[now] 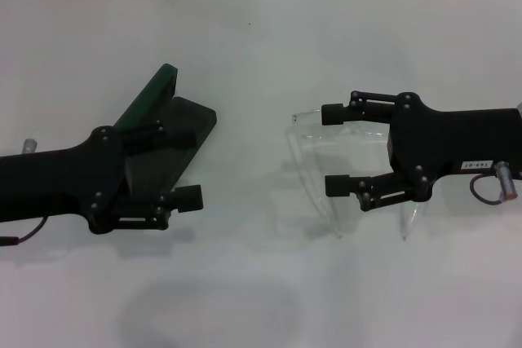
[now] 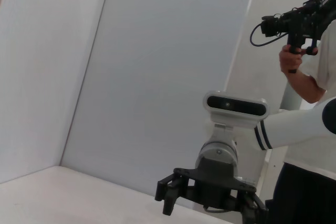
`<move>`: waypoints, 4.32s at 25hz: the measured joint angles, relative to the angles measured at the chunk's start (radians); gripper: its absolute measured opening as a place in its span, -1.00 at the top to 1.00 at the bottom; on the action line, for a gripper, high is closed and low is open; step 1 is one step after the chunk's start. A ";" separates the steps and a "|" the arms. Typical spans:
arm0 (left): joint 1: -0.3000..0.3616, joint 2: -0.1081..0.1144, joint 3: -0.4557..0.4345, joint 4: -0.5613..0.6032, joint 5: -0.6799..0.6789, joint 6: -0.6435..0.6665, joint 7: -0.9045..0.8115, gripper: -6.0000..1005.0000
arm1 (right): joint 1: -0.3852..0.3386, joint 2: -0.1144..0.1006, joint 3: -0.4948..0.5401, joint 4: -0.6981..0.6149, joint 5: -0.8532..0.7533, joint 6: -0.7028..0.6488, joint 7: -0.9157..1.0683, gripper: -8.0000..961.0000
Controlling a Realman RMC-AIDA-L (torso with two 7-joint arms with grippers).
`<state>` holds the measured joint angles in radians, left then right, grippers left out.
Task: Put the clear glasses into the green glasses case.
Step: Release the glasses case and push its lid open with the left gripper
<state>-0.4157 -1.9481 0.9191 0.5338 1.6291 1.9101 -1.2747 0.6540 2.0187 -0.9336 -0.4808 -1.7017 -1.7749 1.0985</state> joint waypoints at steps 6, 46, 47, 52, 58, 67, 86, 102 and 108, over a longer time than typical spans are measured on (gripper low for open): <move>0.000 -0.002 0.000 0.002 0.000 -0.011 0.000 -0.75 | -0.007 0.001 0.005 0.001 0.001 0.000 -0.004 -0.85; -0.059 -0.141 -0.068 0.651 0.430 -0.533 -0.636 -0.73 | -0.295 -0.055 0.412 -0.014 0.027 0.026 -0.005 -0.85; -0.058 -0.141 -0.063 0.677 0.434 -0.538 -0.660 -0.73 | -0.289 -0.055 0.409 -0.014 0.024 0.035 -0.005 -0.85; -0.131 -0.127 -0.050 0.788 0.513 -0.548 -0.865 -0.73 | -0.258 -0.055 0.392 -0.012 0.015 0.052 -0.005 -0.85; -0.214 -0.133 0.076 0.924 0.759 -0.547 -1.060 -0.59 | -0.245 -0.055 0.389 -0.012 0.006 0.052 -0.005 -0.85; -0.255 -0.135 0.221 1.004 1.053 -0.472 -1.301 -0.51 | -0.273 -0.049 0.389 -0.011 0.005 0.050 -0.039 -0.85; -0.190 -0.138 0.354 0.989 1.079 -0.366 -1.425 -0.40 | -0.254 -0.048 0.387 -0.010 -0.002 0.053 -0.064 -0.85; -0.226 -0.140 0.363 0.790 1.138 -0.473 -1.383 -0.32 | -0.252 -0.046 0.394 0.002 -0.003 0.056 -0.071 -0.85; -0.227 -0.140 0.363 0.777 1.136 -0.475 -1.379 -0.28 | -0.245 -0.046 0.396 0.002 0.001 0.055 -0.071 -0.85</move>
<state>-0.6428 -2.0877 1.2824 1.3110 2.7649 1.4346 -2.6539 0.4088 1.9727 -0.5379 -0.4786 -1.7009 -1.7194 1.0278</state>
